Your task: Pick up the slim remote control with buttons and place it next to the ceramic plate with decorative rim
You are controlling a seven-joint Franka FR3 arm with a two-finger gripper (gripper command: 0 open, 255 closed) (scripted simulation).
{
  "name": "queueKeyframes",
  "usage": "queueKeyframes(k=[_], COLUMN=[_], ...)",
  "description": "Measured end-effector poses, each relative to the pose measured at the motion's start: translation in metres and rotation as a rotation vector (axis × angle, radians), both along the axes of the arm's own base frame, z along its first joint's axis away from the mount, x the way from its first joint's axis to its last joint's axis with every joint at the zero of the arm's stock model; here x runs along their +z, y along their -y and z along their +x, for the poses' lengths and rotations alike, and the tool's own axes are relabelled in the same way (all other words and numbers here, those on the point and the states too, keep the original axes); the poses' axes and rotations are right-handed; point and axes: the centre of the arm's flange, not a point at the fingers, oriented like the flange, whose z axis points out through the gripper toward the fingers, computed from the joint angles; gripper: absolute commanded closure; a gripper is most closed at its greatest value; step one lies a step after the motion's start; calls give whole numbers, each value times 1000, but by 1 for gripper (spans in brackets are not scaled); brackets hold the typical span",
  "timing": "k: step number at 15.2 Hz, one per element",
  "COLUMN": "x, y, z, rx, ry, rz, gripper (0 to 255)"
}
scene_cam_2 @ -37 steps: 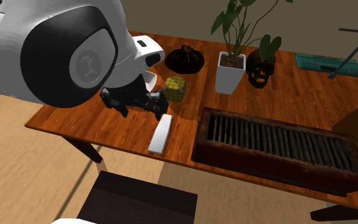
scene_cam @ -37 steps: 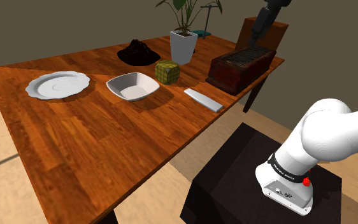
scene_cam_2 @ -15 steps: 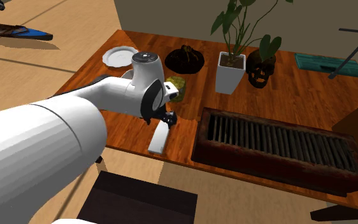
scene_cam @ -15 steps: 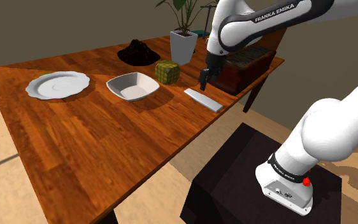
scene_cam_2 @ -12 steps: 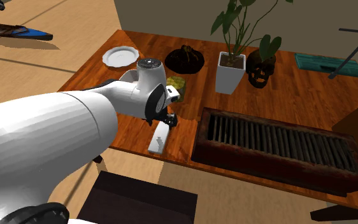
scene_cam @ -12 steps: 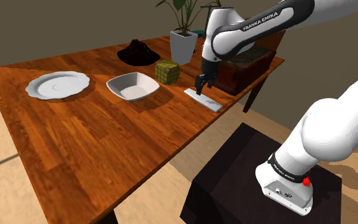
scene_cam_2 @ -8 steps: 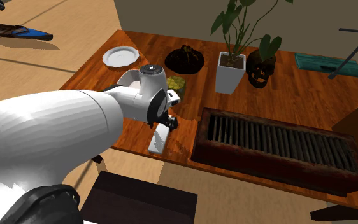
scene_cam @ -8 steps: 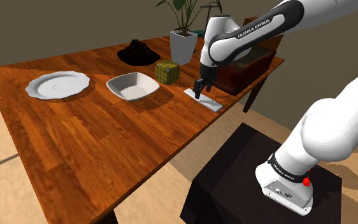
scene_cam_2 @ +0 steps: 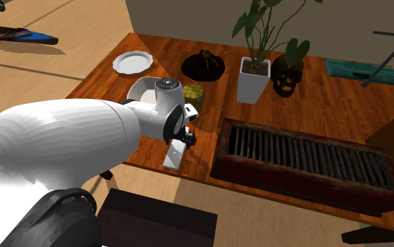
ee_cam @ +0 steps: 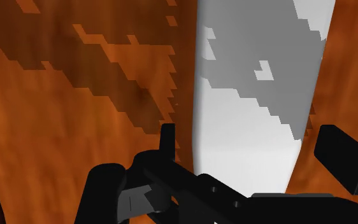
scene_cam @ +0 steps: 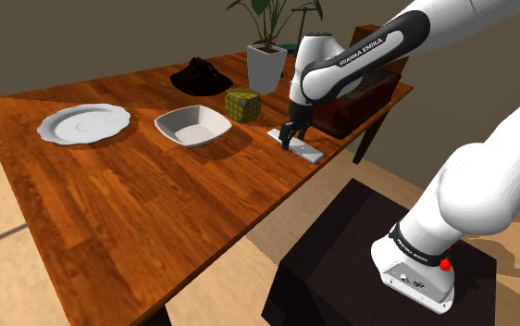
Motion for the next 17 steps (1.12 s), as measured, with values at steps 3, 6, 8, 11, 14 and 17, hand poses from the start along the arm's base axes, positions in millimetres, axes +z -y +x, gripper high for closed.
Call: queueKeyframes(k=[3,6,8,11,14,17], x=[0,0,0,0,2,15], y=[0,0,0,0,0,1], z=[0,0,0,0,0,0], rx=[0,0,0,0,0,0], ry=[0,0,0,0,0,0], rz=[0,0,0,0,0,0], gripper=[255,255,255,255,255,255])
